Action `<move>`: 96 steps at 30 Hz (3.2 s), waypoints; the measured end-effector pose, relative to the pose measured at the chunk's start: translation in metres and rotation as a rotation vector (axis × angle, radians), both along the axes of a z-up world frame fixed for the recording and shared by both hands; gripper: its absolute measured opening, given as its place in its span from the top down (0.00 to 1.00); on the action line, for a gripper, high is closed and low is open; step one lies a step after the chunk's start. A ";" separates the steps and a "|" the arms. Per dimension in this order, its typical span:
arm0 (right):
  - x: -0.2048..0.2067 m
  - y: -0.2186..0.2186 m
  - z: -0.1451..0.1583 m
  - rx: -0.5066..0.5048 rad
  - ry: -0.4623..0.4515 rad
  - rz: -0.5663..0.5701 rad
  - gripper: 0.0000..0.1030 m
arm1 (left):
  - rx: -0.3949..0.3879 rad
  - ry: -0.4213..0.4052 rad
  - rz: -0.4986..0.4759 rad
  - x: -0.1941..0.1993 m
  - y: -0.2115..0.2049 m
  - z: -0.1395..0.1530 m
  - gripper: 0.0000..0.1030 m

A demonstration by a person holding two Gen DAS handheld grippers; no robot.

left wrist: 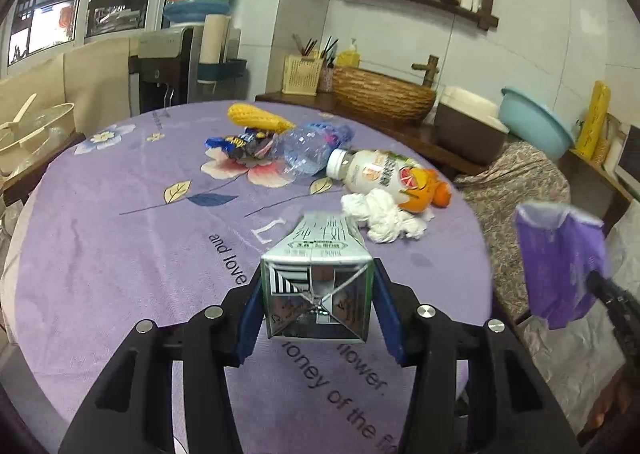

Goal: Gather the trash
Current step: 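Drop the purple bag in the bin with the right gripper while the left gripper grasps the milk carton, then release the green-white milk carton into the bin with the left gripper, then grasp the white tissue with the right gripper while the left gripper grasps the yellow foam net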

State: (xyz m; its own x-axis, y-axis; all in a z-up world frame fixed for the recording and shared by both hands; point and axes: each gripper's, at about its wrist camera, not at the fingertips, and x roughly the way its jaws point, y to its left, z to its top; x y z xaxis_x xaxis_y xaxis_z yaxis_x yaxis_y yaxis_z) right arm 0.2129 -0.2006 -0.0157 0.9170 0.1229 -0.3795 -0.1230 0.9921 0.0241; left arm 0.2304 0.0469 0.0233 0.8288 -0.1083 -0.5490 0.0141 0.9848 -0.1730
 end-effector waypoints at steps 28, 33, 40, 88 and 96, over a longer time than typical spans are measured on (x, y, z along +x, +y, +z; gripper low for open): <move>0.060 -0.099 -0.181 0.141 0.456 -0.204 0.55 | -0.030 0.041 -0.456 0.007 -0.174 -0.012 0.52; 0.042 -0.109 -0.158 0.100 0.380 -0.273 0.44 | -0.001 0.110 -0.508 0.012 -0.207 -0.044 0.52; 0.016 -0.140 -0.124 0.067 0.302 -0.366 0.43 | 0.046 0.243 -0.569 0.022 -0.247 -0.098 0.52; 0.145 0.142 -0.017 -0.063 0.267 0.392 0.32 | 0.018 0.048 -0.063 0.012 0.039 -0.011 0.09; 0.210 0.178 -0.034 -0.200 0.335 0.353 0.32 | -0.011 0.077 -0.038 0.038 0.080 -0.005 0.09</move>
State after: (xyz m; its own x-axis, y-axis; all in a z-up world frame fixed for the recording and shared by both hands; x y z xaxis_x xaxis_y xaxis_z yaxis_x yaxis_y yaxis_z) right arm 0.4232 -0.0222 -0.0501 0.6571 0.2975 -0.6926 -0.4687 0.8809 -0.0663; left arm 0.2679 0.1271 0.0187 0.7791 -0.1452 -0.6098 0.0379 0.9819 -0.1854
